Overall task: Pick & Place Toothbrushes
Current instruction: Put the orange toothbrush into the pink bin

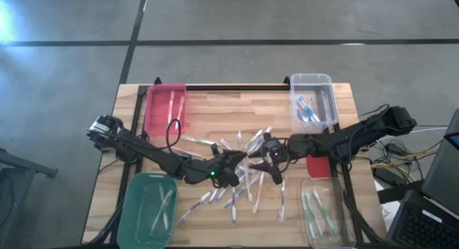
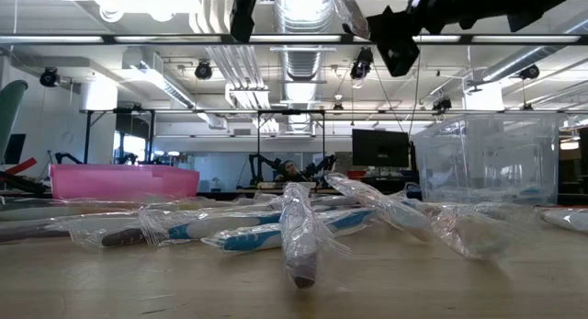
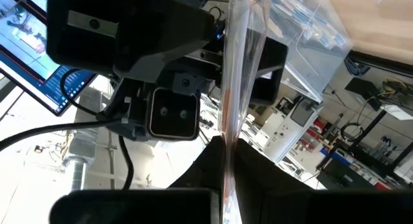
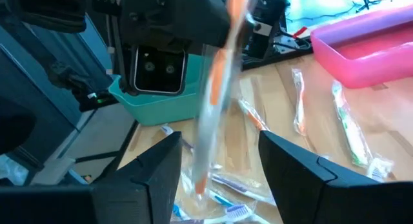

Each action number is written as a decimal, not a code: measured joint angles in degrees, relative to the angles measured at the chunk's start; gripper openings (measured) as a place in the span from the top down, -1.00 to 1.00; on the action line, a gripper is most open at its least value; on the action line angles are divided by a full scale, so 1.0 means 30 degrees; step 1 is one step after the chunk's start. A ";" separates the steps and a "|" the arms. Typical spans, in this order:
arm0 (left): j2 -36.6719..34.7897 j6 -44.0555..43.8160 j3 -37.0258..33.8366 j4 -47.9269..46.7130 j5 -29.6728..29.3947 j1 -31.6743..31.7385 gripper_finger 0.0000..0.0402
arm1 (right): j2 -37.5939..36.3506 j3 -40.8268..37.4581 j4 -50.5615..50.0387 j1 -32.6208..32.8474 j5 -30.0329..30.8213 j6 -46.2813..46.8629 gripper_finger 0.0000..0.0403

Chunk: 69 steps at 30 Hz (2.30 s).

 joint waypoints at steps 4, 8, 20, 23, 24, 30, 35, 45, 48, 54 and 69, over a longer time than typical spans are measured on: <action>0.0000 -0.0011 -0.0023 0.0005 -0.0007 0.0000 0.91 | 0.0693 0.0779 -0.0010 0.0000 -0.1180 -0.0268 0.01; -0.0002 -0.0014 -0.0067 0.0000 -0.0044 0.0000 0.91 | 0.1121 0.1367 -0.0299 0.0007 -0.1766 -0.0269 0.11; -0.0015 -0.0065 -0.0124 0.0039 -0.0044 -0.0007 0.91 | 0.1358 0.1391 -0.0723 -0.0020 -0.1698 -0.0379 0.58; -0.0022 -0.0069 -0.0124 0.0036 -0.0014 -0.0007 0.91 | 0.1336 0.1383 -0.0746 -0.0044 -0.1672 -0.0421 0.71; -0.0016 -0.0083 -0.0124 0.0041 0.0009 -0.0007 0.91 | 0.1336 0.1383 -0.0746 -0.0044 -0.1652 -0.0415 0.74; -0.0022 -0.0051 -0.0124 0.0036 0.0029 -0.0022 0.91 | 0.1344 0.1376 -0.0775 -0.0051 -0.1624 -0.0487 0.86; -0.0022 -0.0076 -0.0124 0.0021 -0.0039 0.0000 0.91 | 0.1344 0.1376 -0.0775 -0.0044 -0.1399 -0.0547 0.79; -0.0022 -0.1285 -0.0124 0.0014 0.0203 0.0000 0.75 | 0.1344 0.1361 -0.0809 -0.0051 -0.1325 -0.0599 0.85; -0.0022 -0.2346 -0.0124 -0.0008 0.0389 0.0000 0.65 | 0.1344 0.1361 -0.0782 -0.0044 -0.1336 -0.0611 0.84; -0.0022 -0.5581 -0.0124 -0.0066 0.0662 0.0015 0.42 | 0.1284 0.1361 -0.0749 -0.0044 -0.1402 -0.0611 0.85; -0.2058 -2.3060 -0.0146 -0.0152 0.0549 -0.1018 0.23 | -0.0814 0.1369 -0.2882 -0.0044 -0.1051 -0.0793 0.86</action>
